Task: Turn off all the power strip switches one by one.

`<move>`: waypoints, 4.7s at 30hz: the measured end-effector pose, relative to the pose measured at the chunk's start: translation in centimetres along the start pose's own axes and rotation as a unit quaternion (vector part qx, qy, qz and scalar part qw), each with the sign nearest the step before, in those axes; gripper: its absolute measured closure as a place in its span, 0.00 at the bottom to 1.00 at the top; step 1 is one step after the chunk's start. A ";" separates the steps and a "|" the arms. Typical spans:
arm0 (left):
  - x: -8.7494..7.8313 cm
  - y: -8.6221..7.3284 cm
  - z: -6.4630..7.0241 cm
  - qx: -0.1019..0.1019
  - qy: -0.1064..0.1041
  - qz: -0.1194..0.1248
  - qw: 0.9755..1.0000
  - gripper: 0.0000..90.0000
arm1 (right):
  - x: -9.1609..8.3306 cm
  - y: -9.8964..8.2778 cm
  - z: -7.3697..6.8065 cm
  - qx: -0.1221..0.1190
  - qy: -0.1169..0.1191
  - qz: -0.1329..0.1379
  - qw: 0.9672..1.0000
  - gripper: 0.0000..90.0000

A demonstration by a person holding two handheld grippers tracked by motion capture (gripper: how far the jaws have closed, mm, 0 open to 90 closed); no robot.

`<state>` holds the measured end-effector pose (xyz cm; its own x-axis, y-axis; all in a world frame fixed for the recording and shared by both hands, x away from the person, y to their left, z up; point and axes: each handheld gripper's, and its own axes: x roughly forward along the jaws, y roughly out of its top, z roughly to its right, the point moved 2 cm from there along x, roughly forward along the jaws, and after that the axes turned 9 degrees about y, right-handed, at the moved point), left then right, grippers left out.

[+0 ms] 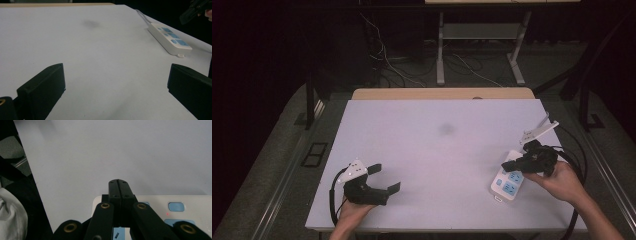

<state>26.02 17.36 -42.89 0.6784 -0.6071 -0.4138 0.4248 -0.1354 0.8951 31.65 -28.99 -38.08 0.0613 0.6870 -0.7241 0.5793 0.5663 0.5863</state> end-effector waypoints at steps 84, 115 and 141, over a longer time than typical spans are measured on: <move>0.0 0.0 0.1 0.004 -0.005 -0.001 1.000 0.00 | 2.9 -2.1 3.8 0.046 -0.026 -0.024 0.998 1.00; 0.0 0.0 -0.1 0.000 -0.003 0.000 1.000 0.00 | 2.6 -2.4 3.3 0.027 -0.037 -0.006 0.999 1.00; -0.1 0.0 -0.3 -0.002 -0.001 0.001 1.000 0.00 | -0.5 -1.6 3.2 0.032 -0.039 0.020 0.999 1.00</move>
<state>26.14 17.63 -42.89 0.6781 -0.6089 -0.4116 0.4262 -0.1305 0.8952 33.28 -31.68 -39.83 0.1468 0.6688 -0.7288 0.6254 0.5080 0.5922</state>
